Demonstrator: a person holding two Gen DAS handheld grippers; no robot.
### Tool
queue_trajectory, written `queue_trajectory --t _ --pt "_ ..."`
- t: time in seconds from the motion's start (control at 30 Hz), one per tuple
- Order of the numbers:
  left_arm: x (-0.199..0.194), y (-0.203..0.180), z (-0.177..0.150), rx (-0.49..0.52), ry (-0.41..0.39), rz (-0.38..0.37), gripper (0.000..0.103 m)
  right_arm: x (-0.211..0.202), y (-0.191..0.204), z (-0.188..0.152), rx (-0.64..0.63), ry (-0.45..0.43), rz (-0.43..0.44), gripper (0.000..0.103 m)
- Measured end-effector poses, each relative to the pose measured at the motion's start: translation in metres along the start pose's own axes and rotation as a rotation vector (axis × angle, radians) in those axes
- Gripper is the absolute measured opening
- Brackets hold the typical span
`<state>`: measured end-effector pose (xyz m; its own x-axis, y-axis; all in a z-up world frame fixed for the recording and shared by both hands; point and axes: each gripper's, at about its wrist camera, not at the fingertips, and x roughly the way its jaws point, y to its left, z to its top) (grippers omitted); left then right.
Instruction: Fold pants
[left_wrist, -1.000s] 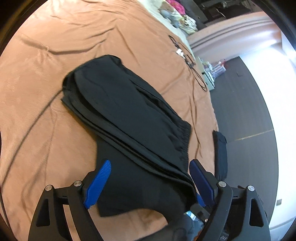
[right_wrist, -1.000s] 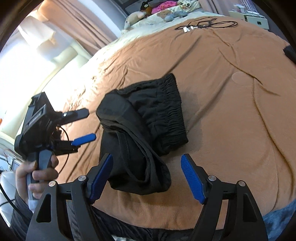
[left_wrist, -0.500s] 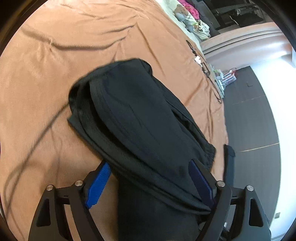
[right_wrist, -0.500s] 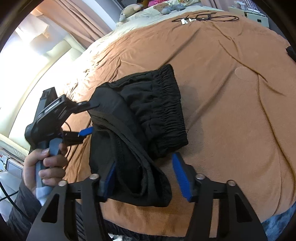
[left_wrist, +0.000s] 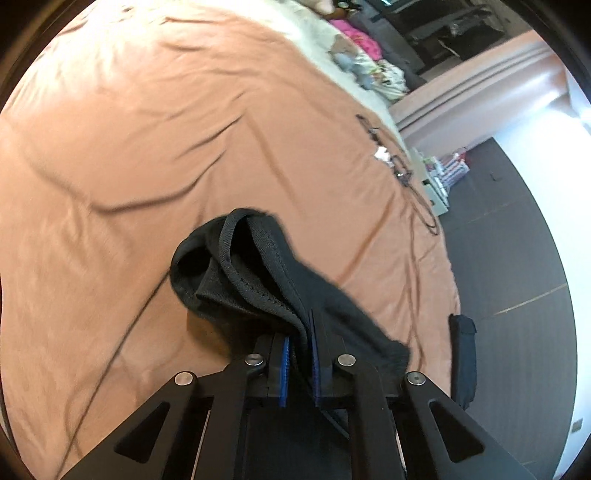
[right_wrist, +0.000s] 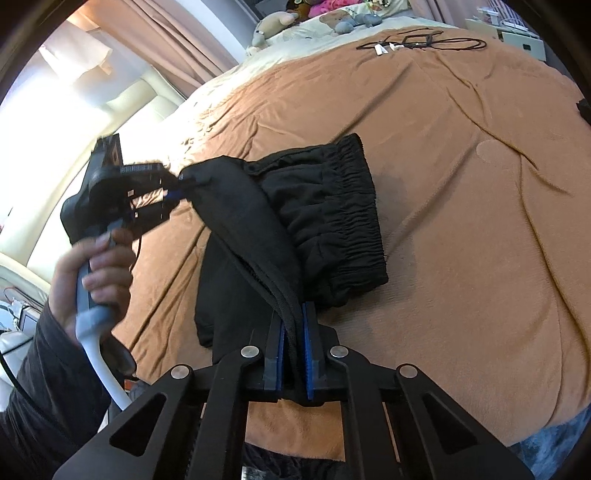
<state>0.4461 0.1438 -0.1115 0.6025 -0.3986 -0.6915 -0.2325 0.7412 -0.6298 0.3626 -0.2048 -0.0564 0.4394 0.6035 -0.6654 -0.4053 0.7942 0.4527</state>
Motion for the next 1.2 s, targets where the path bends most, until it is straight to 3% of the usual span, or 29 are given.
queue_trajectory --t 0.43,0.87,0.97,1.03,1.07,1.1,1.2 --pt "0.034 -0.077 0.011 0.152 0.062 -0.035 0.009 -0.016 -0.009 -0.017 0.033 -0.021 0.020 0.004" --pt "0.074 -0.121 -0.007 0.249 0.150 -0.065 0.011 -0.026 -0.014 -0.033 0.076 -0.019 -0.012 0.004" --pt "0.076 -0.118 -0.012 0.254 0.165 -0.059 0.026 -0.028 -0.019 -0.038 0.098 -0.020 -0.029 0.004" --pt "0.071 -0.109 -0.013 0.239 0.155 -0.051 0.056 -0.026 -0.019 -0.040 0.105 -0.003 -0.022 0.004" --pt "0.067 -0.105 -0.013 0.230 0.145 -0.052 0.061 -0.026 -0.017 -0.041 0.101 0.002 -0.025 0.004" --pt "0.062 -0.101 -0.012 0.222 0.133 -0.055 0.067 -0.024 -0.014 -0.042 0.088 0.009 -0.028 0.004" --pt "0.049 -0.086 -0.011 0.206 0.115 -0.044 0.067 -0.021 -0.009 -0.043 0.074 0.025 -0.032 0.004"
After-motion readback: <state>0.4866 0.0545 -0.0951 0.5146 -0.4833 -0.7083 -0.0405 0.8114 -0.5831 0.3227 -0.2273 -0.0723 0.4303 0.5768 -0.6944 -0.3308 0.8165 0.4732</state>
